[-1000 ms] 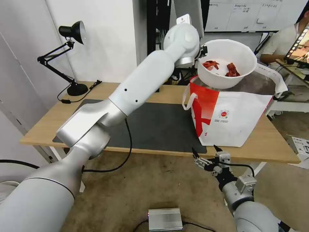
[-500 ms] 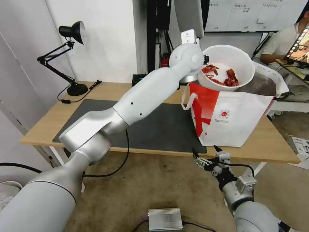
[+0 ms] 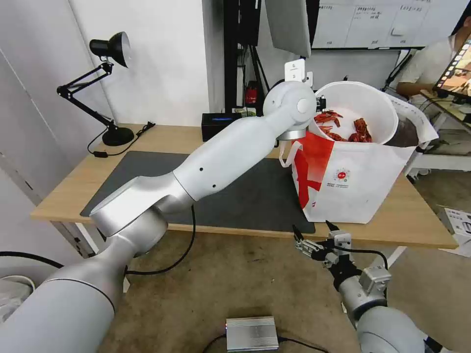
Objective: Pick up the trash from the table and place it into the takeout bag.
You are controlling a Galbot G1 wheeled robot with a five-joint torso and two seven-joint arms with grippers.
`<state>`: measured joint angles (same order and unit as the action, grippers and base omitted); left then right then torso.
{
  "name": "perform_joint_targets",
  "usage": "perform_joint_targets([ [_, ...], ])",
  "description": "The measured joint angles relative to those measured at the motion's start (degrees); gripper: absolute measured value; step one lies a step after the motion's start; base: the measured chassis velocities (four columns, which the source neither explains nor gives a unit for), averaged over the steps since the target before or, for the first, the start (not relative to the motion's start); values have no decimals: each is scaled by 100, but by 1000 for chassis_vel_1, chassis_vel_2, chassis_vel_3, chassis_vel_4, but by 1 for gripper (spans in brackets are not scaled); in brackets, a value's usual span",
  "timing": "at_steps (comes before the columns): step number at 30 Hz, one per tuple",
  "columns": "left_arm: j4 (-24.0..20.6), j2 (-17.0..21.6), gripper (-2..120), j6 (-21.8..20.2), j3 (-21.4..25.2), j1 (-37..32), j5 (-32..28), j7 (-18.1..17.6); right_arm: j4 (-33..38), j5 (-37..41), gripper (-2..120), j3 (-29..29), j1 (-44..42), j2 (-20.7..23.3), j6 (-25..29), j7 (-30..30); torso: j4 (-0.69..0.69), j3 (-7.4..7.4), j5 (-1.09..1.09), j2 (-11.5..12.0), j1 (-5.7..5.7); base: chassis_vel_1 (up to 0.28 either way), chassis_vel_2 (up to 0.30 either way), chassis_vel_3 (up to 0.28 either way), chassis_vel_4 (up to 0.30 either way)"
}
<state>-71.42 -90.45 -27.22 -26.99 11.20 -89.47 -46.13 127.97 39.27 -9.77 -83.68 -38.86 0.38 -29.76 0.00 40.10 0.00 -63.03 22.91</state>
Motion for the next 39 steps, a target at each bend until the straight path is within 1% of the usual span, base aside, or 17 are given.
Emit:
perform_joint_targets([
  [2, -42, 35, 0, -127, 9, 10, -80, -36, 0, 0, 100, 0, 0, 0, 0, 0, 0, 0, 0, 0, 0, 0, 0, 0, 0],
  [5, -79, 80, 8, -273, 39, 31, -163, -47, 0, 0, 100, 0, 0, 0, 0, 0, 0, 0, 0, 0, 0, 0, 0, 0, 0],
  [7, -112, 113, 20, -364, 51, 58, -216, -47, 0, 0, 100, 0, 0, 0, 0, 0, 1, 0, -1, 0, 0, 0, 0, 0, 0],
  [12, -155, 122, 31, -427, 46, 78, -247, -46, 0, 0, 100, 0, 0, 0, 0, 0, 1, 0, -1, 0, 0, 0, 0, 0, 0],
  [14, -197, 111, 43, -476, 37, 107, -295, -50, 0, 0, 100, 0, 0, 0, 0, 0, 0, 0, -1, 0, 0, 0, 0, 0, 0],
  [17, -224, 102, 50, -495, 38, 132, -341, -59, 0, 0, 100, 0, 0, 0, 0, 0, 0, 0, -1, 0, 0, 0, 0, 0, 0],
  [18, -290, 103, 59, -506, 58, 166, -388, -69, 0, 0, 100, 0, 0, 0, 0, 0, 0, 0, -1, 0, 0, 0, 0, 0, 0],
  [21, -340, 121, 65, -506, 64, 185, -410, -72, 0, 0, 100, 0, 0, 0, 0, 0, 0, 0, -1, 0, 0, 0, 0, 0, 0],
  [24, -494, 247, 82, -506, 64, 201, -452, -78, 0, 0, 100, 0, 0, 0, 0, 0, 0, 0, -1, 0, 0, 0, 0, 0, 0],
  [29, -591, 360, 91, -487, 80, 177, -452, -83, 0, 0, 100, 0, 0, 0, 0, 0, 0, 0, -1, 0, 0, 0, 0, 0, 0],
  [30, -748, 542, 98, -460, 95, 121, -442, -78, 0, 0, 100, 0, 0, 0, 0, 0, -2, 0, -1, 0, 0, 0, 0, 0, 0],
  [31, -830, 642, 99, -449, 104, 93, -406, -78, 0, 0, 100, 0, 0, 0, 0, 0, -2, 0, -1, 0, 0, 0, 0, 0, 0],
  [32, -964, 789, 99, -417, 113, 44, -326, -41, 0, 0, 100, 0, 0, 0, 0, 0, -1, 0, -1, 0, 0, 0, 0, 0, 0],
  [33, -964, 789, 99, -417, 113, 44, -326, -41, 0, 0, 100, 0, 0, 0, 0, 0, -1, 0, -1, 0, 0, 0, 0, 0, 0],
  [36, -1570, 1447, 100, -344, 237, -237, -179, 91, 0, 0, 100, 0, 0, 0, 0, 0, 2, 0, -2, 0, 0, 0, 0, 0, 0],
  [37, -1570, 1447, 100, -344, 237, -237, -179, 91, 0, 0, 100, 0, 0, 0, 0, 0, 2, 0, -2, 0, 0, 0, 0, 0, 0],
  [39, -1874, 1842, 100, -332, 350, -425, -167, 113, 0, 0, 100, 0, 0, 0, 0, 0, 0, 0, -2, 0, 0, 0, 0, 0, 0],
])
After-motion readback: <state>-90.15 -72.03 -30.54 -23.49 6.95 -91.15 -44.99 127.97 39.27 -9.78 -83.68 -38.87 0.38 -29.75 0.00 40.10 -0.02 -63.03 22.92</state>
